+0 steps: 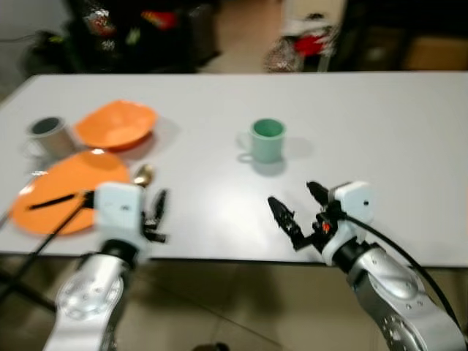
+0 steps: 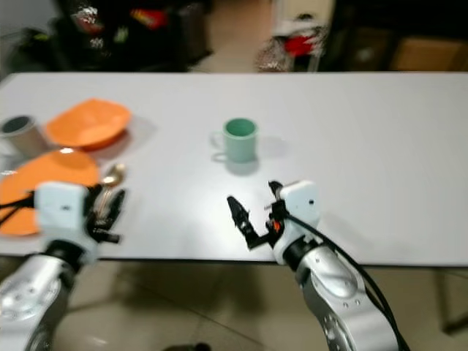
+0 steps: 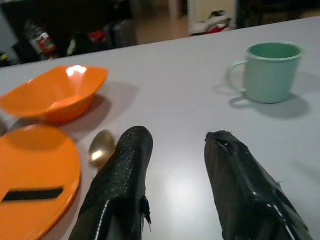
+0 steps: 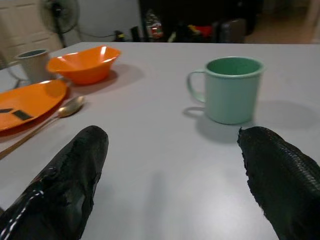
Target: Setting the table
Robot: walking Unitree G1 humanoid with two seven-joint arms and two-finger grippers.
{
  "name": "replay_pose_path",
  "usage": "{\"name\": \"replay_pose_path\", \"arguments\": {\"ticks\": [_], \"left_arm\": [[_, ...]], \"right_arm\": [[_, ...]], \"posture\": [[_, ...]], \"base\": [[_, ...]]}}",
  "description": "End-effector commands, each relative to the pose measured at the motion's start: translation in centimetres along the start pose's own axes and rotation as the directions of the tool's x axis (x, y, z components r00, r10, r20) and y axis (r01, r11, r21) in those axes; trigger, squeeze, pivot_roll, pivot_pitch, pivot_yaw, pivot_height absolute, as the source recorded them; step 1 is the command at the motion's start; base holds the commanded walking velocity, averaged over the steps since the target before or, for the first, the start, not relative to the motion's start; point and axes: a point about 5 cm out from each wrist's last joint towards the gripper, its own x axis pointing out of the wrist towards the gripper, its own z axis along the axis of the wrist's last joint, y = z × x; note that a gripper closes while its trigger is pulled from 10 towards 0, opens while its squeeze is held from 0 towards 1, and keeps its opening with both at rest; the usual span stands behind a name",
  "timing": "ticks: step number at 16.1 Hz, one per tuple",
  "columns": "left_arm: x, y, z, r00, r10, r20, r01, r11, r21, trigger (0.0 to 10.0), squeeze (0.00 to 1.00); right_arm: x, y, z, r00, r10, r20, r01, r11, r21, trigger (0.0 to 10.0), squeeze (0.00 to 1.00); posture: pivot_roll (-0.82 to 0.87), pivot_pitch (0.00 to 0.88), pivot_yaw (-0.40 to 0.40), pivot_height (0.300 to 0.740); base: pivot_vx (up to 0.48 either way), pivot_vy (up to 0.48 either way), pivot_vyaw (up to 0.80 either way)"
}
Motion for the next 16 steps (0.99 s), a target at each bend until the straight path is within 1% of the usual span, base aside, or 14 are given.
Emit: {"name": "replay_pose_path", "arguments": {"ticks": [1,3,5,6,7,8,9,10,11,12,13,14,15,16], "left_arm": [[0.4,0.3,0.3,1.0,-0.007,0.008,0.007,1.0,0.022,10.0,0.0],[1.2,0.4,0.7,0.999,-0.029,0.015,0.028,0.999,0.039,10.0,0.0],[1.2,1.3,0.2,1.0,-0.016,0.003,0.016,0.997,0.073,10.0,0.0],[1.1,1.5,0.2,1.0,-0.002,-0.001,0.002,0.998,0.062,10.0,0.0],[1.1,1.3,0.6,1.0,-0.006,0.015,0.006,1.0,0.015,10.0,0.0],[1.0,1.0,0.7,0.999,-0.027,0.021,0.027,1.0,0.005,10.0,0.0],[0.6,0.9,0.2,1.0,-0.013,0.008,0.013,1.0,0.008,10.0,0.0],[0.1,0.7,-0.5,0.999,0.042,-0.028,-0.043,0.998,-0.052,10.0,0.0],[0.1,0.3,-0.5,0.999,0.028,-0.046,-0.03,0.999,-0.042,10.0,0.0],[0.1,-0.2,-0.7,0.997,-0.008,-0.072,0.006,1.0,-0.021,10.0,0.0],[0.1,-0.1,-0.9,0.997,-0.005,-0.074,0.004,1.0,-0.015,10.0,0.0],[0.2,0.4,-1.1,0.997,0.01,-0.076,-0.014,0.999,-0.045,10.0,0.0],[0.3,0.8,-1.0,0.997,0.03,-0.074,-0.034,0.998,-0.058,10.0,0.0],[0.4,0.8,-0.8,0.998,0.03,-0.062,-0.034,0.998,-0.058,10.0,0.0]], "right_arm": [[0.2,0.2,0.0,1.0,0.002,-0.002,-0.002,1.0,0.017,10.0,0.0],[-0.1,-0.3,0.4,0.999,-0.03,0.041,0.026,0.996,0.087,10.0,0.0],[-0.4,-0.3,0.0,0.999,-0.03,0.03,0.028,0.997,0.075,10.0,0.0],[-0.6,-0.2,0.0,0.999,-0.022,0.026,0.021,0.997,0.069,10.0,0.0],[-0.9,-0.3,0.1,0.999,-0.021,0.027,0.019,0.997,0.069,10.0,0.0],[-1.0,-0.3,0.1,0.999,-0.025,0.023,0.023,0.997,0.069,10.0,0.0],[-0.9,-0.2,-0.3,1.0,-0.027,0.011,0.026,0.998,0.064,10.0,0.0],[-0.7,-0.3,-0.4,0.999,-0.042,-0.007,0.042,0.997,0.062,10.0,0.0],[-0.6,-0.4,-0.3,0.999,-0.047,-0.011,0.048,0.997,0.057,10.0,0.0],[-0.7,-0.5,-0.2,0.998,-0.053,-0.015,0.054,0.997,0.056,10.0,0.0],[-0.6,-0.4,-0.4,0.998,-0.055,-0.018,0.056,0.997,0.06,10.0,0.0],[-0.6,-0.3,-0.7,0.998,-0.054,-0.028,0.055,0.996,0.063,10.0,0.0],[-0.5,-0.2,-0.8,0.998,-0.049,-0.03,0.051,0.997,0.063,10.0,0.0],[-0.5,-0.3,-0.7,0.998,-0.049,-0.025,0.051,0.996,0.067,10.0,0.0]], "posture": [[-0.05,0.046,0.08,0.74],[-0.05,0.049,0.079,0.74],[-0.07,0.046,0.098,0.74],[-0.07,0.052,0.107,0.74],[-0.07,0.046,0.101,0.74],[-0.07,0.041,0.099,0.74],[-0.09,0.03,0.099,0.74],[-0.09,0.037,0.107,0.74],[-0.08,0.037,0.104,0.74],[-0.08,0.031,0.095,0.74],[-0.08,0.025,0.092,0.74],[-0.08,0.021,0.093,0.74],[-0.08,0.018,0.095,0.74],[-0.07,0.017,0.093,0.74]], "base": [[0.0,0.0,0.8],[0.0,0.0,0.8],[0.0,0.0,0.8],[0.0,0.0,0.8],[0.0,0.0,0.8],[0.0,0.0,0.8],[0.0,0.0,0.8],[0.0,0.0,0.8],[0.0,0.0,0.8],[0.0,0.0,0.8],[0.0,0.0,0.8],[0.0,0.0,0.8],[0.0,0.0,0.8],[0.0,0.0,0.8]]}}
